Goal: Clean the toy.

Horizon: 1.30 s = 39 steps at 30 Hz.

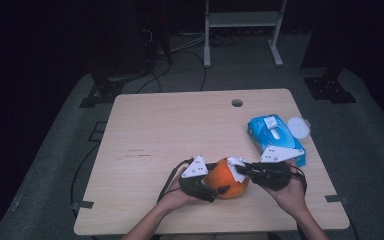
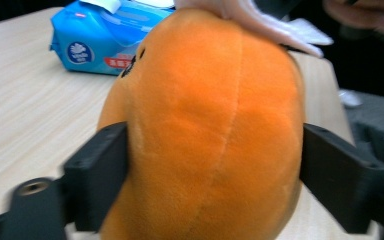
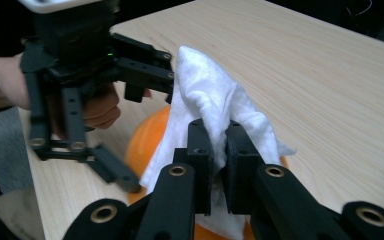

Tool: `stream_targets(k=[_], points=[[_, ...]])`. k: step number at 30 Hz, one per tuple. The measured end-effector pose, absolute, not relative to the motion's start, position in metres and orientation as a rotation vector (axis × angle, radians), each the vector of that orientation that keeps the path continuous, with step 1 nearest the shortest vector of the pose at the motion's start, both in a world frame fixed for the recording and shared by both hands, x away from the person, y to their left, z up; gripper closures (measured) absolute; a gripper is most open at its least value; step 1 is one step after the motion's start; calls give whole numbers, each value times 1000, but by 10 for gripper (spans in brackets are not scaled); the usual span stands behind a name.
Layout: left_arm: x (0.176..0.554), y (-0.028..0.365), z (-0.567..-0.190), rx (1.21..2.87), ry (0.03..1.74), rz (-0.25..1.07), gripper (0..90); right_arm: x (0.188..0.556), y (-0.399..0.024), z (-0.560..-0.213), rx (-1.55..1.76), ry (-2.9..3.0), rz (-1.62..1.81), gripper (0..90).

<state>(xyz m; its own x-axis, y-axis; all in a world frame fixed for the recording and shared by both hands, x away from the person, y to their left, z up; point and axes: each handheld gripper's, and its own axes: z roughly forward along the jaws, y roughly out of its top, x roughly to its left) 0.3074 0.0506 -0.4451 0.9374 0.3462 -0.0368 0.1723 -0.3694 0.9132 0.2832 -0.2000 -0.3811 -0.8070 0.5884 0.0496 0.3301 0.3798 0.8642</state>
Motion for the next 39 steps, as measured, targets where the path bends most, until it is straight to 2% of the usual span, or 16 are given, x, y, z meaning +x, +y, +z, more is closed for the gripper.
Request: stream_targets(k=[6,9,11,13,19,26,28,32,39], points=[[306,51,-445,1970,355,196,274,278,-185,-376,720,2382,1344,827],[306,52,-446,1964,365,189,264,289,-203,-379,824,2337,1333,827],[308,52,-445,1957,387,176,208,293,-215,-385,888,2345,1345,827],[309,51,-447,1943,405,164,196,294,-219,-389,906,2353,1357,828],[307,49,-445,1949,441,186,228,281,-200,-380,801,2375,1325,829],[293,38,-444,2001,331,279,242,275,-185,-375,730,2405,1326,828],[286,32,-444,2024,279,324,243,277,-187,-373,741,2398,1317,828],[286,32,-445,2021,257,325,247,288,-203,-376,835,2376,1310,826],[300,43,-445,1953,389,232,254,297,-230,-387,956,2380,1324,829]])
